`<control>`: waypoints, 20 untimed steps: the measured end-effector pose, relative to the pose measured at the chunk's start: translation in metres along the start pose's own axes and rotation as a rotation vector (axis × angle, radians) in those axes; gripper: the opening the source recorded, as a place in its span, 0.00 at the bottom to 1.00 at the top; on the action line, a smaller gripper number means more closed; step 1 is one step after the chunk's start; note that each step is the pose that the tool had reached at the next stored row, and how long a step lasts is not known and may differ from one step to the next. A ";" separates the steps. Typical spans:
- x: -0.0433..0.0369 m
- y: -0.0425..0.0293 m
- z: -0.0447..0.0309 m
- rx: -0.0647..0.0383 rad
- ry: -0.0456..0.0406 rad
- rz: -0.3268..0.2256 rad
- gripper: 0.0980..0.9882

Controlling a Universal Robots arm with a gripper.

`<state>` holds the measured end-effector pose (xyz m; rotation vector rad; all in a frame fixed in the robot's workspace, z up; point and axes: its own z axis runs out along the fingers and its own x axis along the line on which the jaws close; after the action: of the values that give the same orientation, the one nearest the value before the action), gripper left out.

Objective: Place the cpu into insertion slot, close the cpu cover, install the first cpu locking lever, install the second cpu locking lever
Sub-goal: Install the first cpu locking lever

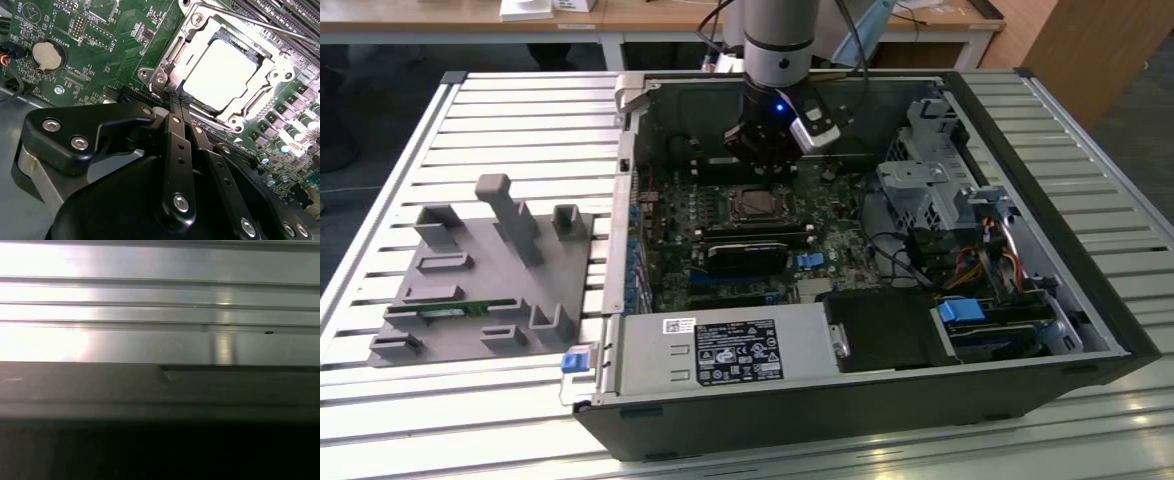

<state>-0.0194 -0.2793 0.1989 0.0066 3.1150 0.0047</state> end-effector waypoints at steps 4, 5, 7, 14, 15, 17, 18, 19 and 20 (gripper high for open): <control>0.0000 0.0008 0.0021 0.004 0.0002 0.000 0.02; 0.0001 0.0011 0.0025 0.004 0.0004 0.000 0.02; 0.0001 0.0018 0.0032 0.004 0.0004 0.000 0.02; -0.0002 0.0031 0.0002 -0.003 -0.0012 0.000 0.02; -0.0002 0.0030 -0.0025 -0.002 -0.0007 0.000 0.02; -0.0003 0.0028 -0.0089 -0.001 -0.0002 0.000 0.02; -0.0004 0.0028 -0.0117 -0.001 -0.0002 0.000 0.02; -0.0004 0.0028 -0.0148 -0.001 -0.0001 0.000 0.02; -0.0005 0.0028 -0.0162 -0.001 0.0000 0.000 0.02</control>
<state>-0.0194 -0.2765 0.2151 0.0065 3.1150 0.0057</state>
